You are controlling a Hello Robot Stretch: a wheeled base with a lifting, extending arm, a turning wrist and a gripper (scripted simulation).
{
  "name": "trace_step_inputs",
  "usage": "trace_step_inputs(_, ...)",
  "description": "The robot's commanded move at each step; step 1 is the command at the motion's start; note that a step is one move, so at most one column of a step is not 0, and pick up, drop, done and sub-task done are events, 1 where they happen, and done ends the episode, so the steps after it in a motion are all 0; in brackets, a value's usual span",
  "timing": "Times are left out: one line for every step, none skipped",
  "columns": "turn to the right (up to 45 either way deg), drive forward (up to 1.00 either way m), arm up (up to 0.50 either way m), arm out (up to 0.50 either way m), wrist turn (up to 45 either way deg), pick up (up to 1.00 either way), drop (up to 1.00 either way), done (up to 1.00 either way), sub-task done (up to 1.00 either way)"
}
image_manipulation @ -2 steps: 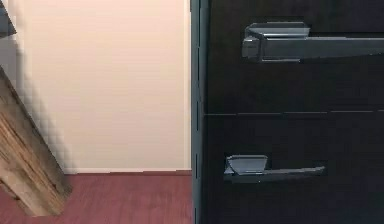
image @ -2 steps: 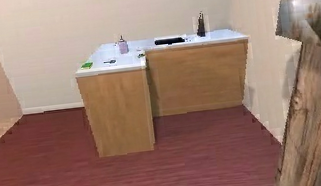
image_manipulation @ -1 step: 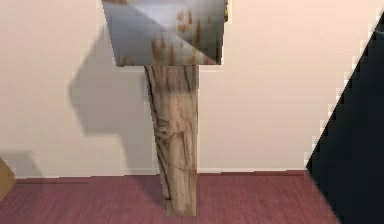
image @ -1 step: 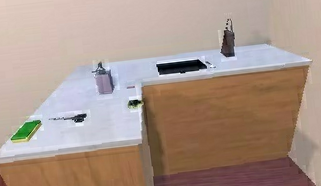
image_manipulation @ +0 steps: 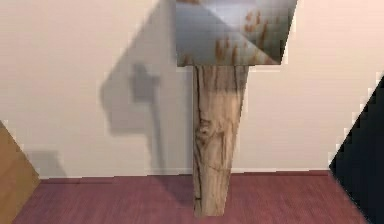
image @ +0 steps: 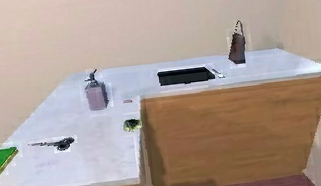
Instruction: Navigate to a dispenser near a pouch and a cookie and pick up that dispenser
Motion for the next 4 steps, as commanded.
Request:
trace_step_inputs(24.0,0.00,0.00,0.00,0.0,0.00,0.00,0.00,0.00)
trace_step_inputs(0.0,0.30,0.00,0.00,0.0,0.00,0.00,0.00,0.00)
trace_step_inputs(15.0,0.00,0.00,0.00,0.0,0.00,0.00,0.00,0.00)
trace_step_inputs(0.0,0.15,0.00,0.00,0.0,0.00,0.00,0.00,0.00)
